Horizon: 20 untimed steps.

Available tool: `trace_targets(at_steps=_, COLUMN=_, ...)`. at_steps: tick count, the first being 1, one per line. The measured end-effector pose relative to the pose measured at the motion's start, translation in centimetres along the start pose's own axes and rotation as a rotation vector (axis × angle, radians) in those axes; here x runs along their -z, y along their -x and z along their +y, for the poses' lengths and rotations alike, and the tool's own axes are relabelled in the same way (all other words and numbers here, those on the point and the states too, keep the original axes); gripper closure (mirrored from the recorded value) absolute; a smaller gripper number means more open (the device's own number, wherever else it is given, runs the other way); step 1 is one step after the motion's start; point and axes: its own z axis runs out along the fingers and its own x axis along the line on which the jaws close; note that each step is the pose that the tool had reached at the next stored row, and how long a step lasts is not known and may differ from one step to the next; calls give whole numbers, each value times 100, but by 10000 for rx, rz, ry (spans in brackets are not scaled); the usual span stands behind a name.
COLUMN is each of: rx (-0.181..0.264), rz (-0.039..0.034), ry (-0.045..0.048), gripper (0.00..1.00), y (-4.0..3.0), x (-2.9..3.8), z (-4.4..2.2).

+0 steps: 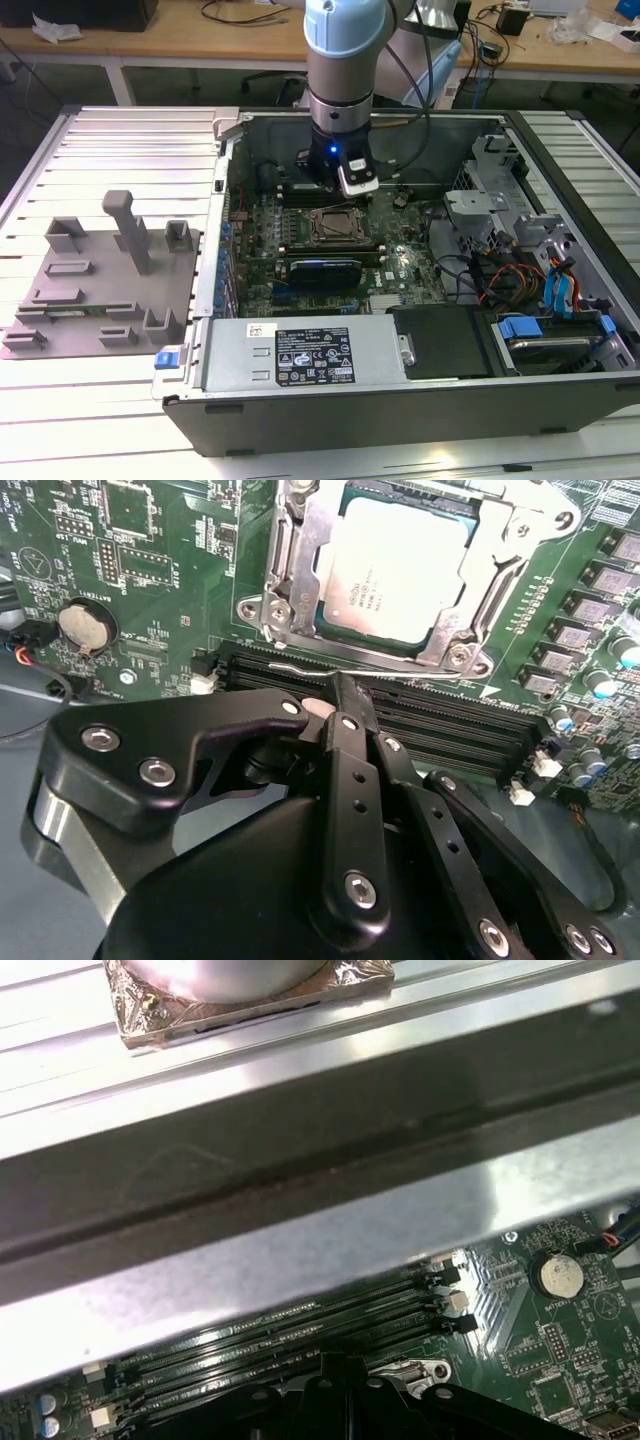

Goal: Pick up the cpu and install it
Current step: 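Install the first cpu locking lever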

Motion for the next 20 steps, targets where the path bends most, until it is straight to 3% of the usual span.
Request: trace_targets(at_steps=20, rx=-2, rz=-72, ry=16, gripper=89, y=6, x=-113, z=-23)
